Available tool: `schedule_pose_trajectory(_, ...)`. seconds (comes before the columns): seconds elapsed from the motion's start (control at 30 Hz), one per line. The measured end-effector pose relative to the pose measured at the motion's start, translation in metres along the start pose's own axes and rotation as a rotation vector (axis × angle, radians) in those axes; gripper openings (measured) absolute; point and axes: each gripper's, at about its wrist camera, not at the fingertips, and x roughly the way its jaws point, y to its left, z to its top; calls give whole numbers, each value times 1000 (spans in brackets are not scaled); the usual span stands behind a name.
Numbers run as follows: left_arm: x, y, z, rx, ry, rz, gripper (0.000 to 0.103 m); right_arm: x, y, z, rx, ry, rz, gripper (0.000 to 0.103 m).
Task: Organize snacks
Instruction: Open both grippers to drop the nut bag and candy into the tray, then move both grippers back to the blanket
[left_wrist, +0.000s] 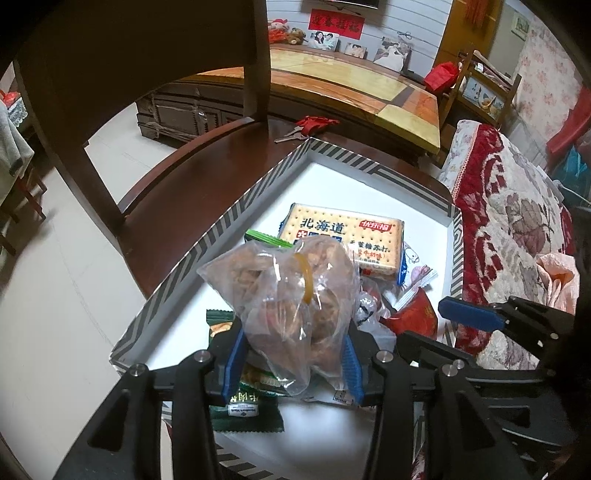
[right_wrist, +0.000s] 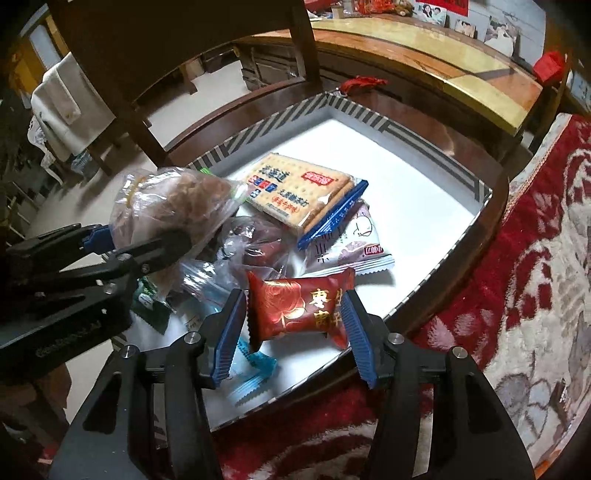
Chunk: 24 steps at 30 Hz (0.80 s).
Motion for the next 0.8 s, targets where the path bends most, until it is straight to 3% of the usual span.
schedule_pose_trajectory(0.3, -9, 3, -2, -20, -20, 1, 72, -13, 5, -7, 3, -18, 3, 53)
schedule_pose_trajectory(0.8, -35, -19, 1, 15, -87, -5, 82, -40, -6, -33, 60, -61, 26, 53)
